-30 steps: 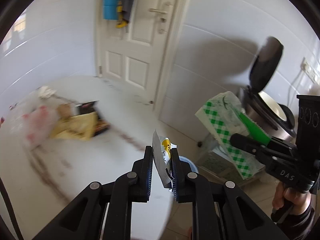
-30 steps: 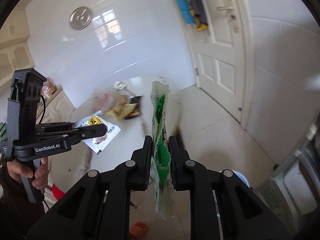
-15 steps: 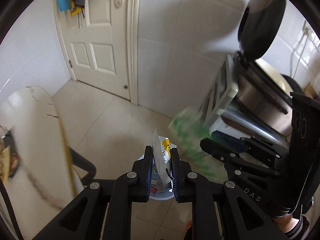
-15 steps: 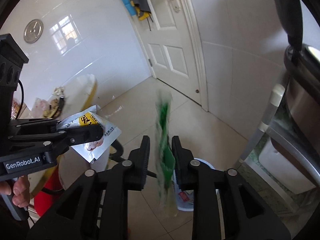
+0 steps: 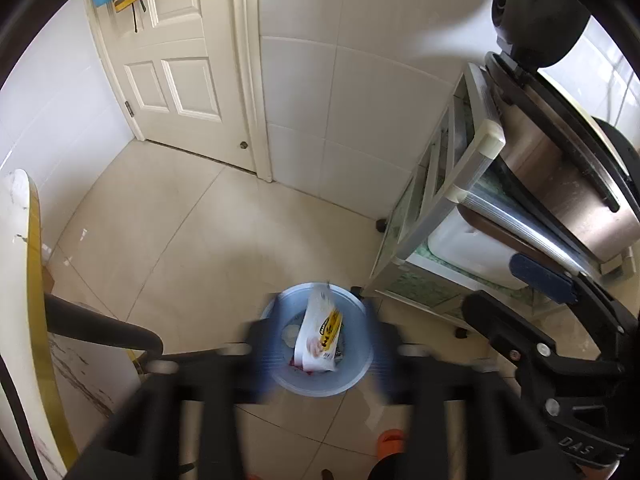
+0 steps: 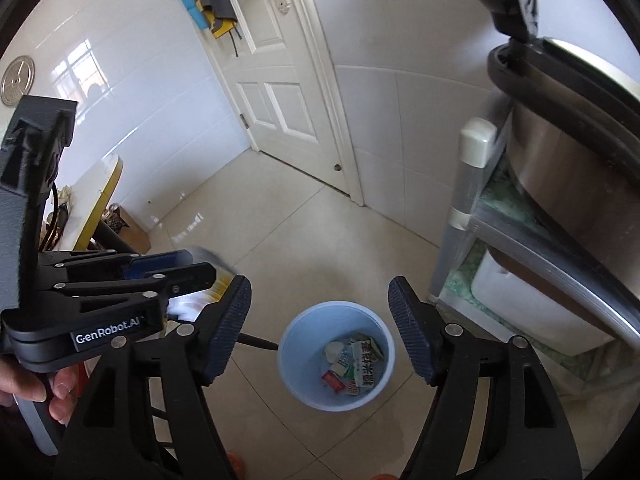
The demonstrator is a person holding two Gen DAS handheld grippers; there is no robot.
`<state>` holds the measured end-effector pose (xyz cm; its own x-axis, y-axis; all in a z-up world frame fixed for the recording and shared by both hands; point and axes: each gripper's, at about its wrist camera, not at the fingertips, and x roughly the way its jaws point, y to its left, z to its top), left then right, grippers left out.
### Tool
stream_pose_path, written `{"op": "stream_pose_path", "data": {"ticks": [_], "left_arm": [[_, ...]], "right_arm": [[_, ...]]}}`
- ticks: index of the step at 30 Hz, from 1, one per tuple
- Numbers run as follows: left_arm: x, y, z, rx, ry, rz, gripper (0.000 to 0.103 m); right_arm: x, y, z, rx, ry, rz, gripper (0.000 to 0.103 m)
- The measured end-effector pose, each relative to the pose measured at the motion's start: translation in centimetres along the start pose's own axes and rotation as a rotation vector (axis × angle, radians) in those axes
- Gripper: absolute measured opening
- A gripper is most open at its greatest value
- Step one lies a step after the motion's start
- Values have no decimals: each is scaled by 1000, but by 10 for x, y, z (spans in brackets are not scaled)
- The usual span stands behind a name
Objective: Collect trash
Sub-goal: 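Move both tools back over the table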
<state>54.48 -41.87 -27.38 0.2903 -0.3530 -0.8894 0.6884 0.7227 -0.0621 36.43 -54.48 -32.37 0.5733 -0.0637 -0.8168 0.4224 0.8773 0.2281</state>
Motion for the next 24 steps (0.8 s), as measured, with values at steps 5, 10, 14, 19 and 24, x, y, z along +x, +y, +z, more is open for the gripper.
{"op": "stream_pose_path", "data": {"ticks": [5,10,14,19,24], "left_arm": [[-21,-3,-3,-18,-64,5,74],[-63,5,-22,-28,-132,32,81],[-112,19,-44,-53,-222,82,91],[-168,48,-82,-92,-307,158,97],[-221,96,-135,-166,-360,228,101]], "right_arm": [[-15,2,0,5,-17,-2,70],[-36,19,4,-20,-47,0,71],[-63,51,10,-74,-109,13,82],[-87,103,19,-152,-160,51,84],[-97,177,20,-269,-174,103,84]]}}
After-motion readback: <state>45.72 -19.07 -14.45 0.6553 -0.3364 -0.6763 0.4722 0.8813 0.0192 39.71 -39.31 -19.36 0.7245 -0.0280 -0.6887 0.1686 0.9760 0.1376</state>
